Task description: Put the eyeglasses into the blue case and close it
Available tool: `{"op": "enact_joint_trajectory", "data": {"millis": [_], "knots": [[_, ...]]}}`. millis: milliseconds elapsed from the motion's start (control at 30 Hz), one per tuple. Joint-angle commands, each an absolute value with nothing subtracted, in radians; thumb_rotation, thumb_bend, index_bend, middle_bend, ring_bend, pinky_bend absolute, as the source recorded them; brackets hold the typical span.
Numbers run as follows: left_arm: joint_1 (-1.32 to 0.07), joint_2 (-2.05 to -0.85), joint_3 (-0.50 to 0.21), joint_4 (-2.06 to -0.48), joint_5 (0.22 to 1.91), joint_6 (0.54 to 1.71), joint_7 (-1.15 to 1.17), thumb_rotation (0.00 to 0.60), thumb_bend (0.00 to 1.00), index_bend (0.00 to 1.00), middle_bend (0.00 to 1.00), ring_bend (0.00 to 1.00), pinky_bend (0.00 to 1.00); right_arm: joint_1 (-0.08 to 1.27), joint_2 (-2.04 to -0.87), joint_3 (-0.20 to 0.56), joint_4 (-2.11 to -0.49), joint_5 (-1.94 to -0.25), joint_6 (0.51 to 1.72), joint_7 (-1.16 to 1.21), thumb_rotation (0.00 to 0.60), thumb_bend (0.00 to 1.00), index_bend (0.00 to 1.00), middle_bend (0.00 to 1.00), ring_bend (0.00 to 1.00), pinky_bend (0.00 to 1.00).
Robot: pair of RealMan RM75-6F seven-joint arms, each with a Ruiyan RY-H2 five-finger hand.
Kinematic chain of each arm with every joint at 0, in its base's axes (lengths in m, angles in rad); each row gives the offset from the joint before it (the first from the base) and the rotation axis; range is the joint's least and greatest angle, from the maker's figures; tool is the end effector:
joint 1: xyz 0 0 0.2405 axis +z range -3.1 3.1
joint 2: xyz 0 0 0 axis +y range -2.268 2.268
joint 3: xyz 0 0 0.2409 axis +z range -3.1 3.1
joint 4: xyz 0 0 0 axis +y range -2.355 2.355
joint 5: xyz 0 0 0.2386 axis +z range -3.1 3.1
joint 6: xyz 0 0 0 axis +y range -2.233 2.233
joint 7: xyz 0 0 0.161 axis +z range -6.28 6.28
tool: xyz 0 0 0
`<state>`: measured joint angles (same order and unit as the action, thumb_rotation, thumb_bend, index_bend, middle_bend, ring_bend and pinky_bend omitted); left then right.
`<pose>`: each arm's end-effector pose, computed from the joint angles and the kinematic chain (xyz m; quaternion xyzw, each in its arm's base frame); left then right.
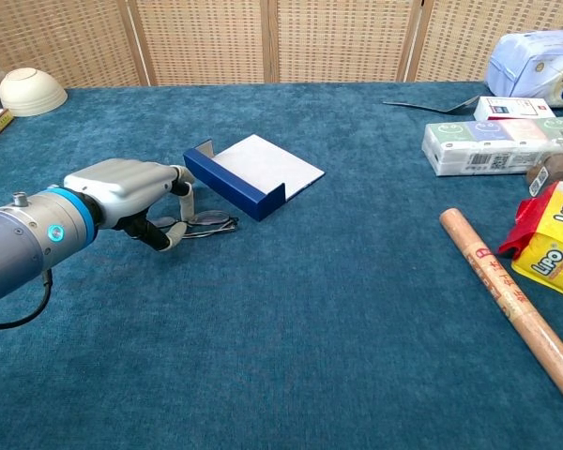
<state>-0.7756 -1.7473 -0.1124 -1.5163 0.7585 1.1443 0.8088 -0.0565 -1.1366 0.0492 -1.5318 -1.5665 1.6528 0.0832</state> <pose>-0.1262 0.3111 -0.1047 -0.7554 -0.3731 -0.2512 0.4766 -0.3276 -0.1531 0.1489 0.5515 -0.3690 0.4148 0.6226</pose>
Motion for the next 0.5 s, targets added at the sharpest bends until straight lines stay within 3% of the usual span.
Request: {"op": "enact_joint_trajectory", "data": {"millis": [33,500], "knots": [[-0.777,-1.755,-0.112,-1.509,0.763,1.147,0.814,0.457,0.49,0.37,0.09,0.09,0.11,-0.057,-1.136,0.049,-1.530,-1.568,1.654,0.086,0.600,0.45,0.00,0.15,0.17,0.32],[-0.770,-1.769,-0.114,-1.495,0.789,1.159,0.819,0.456,0.48,0.37,0.10,0.09,0.12,-0.063,-1.133,0.050,-1.525,-1.568,1.660,0.100,0.593,0.47,0.00,0.15,0.16,0.32]]}}
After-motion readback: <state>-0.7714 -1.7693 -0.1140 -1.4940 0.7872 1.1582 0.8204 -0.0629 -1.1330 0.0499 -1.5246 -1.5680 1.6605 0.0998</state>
